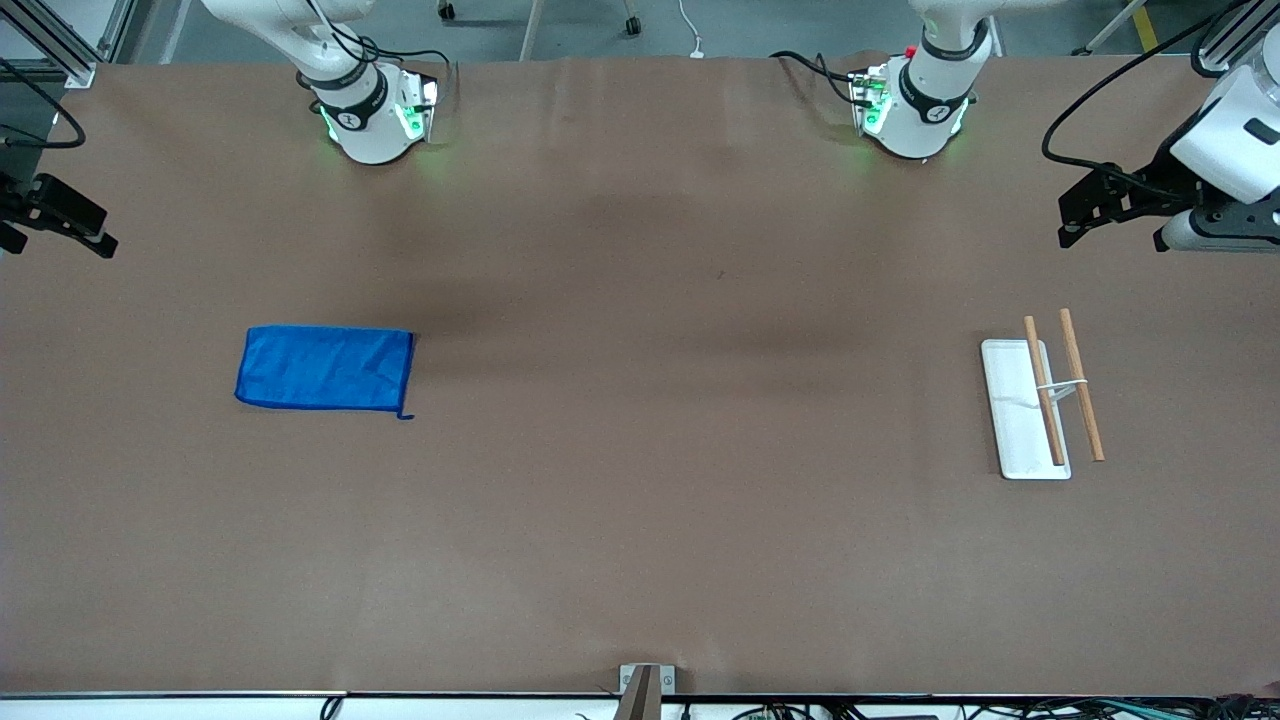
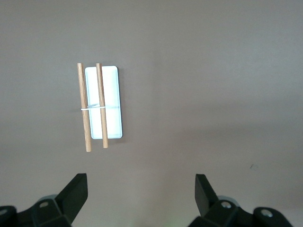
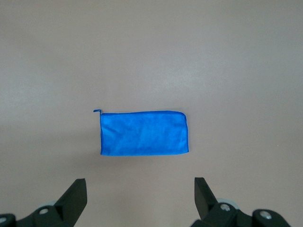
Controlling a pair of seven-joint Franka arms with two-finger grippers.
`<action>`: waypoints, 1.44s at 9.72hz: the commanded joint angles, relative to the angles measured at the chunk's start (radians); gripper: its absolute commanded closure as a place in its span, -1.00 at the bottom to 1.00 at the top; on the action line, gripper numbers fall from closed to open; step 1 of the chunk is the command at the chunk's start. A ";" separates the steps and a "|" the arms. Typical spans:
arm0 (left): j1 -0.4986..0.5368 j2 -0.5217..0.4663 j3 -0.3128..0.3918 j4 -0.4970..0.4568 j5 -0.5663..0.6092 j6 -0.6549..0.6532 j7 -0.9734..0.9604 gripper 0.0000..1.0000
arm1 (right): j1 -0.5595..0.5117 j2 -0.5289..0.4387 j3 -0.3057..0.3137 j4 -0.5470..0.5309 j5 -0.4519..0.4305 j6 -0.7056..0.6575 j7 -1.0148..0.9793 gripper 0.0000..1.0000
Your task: Right arm passes towel to left arm to hang
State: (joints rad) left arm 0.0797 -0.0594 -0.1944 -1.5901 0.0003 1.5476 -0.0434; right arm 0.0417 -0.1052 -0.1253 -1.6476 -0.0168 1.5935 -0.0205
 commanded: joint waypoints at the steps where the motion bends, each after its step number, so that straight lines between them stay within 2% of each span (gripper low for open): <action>1: 0.005 0.023 -0.005 0.001 -0.013 -0.011 -0.003 -1.00 | 0.001 0.005 0.001 0.012 -0.003 -0.004 0.005 -1.00; 9: 0.008 0.032 -0.004 0.010 -0.014 -0.011 0.007 -1.00 | -0.011 0.031 -0.004 0.002 -0.003 0.002 0.001 -1.00; 12: 0.009 0.032 -0.002 0.010 -0.014 -0.011 0.004 -1.00 | -0.023 0.056 -0.007 -0.176 -0.003 0.178 0.001 -1.00; 14: 0.009 0.032 -0.002 0.010 -0.014 -0.011 0.004 -1.00 | -0.025 0.122 -0.007 -0.289 -0.003 0.325 -0.001 -1.00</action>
State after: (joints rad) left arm 0.0818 -0.0485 -0.1925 -1.5783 0.0002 1.5475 -0.0433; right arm 0.0288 -0.0112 -0.1393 -1.8608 -0.0168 1.8372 -0.0205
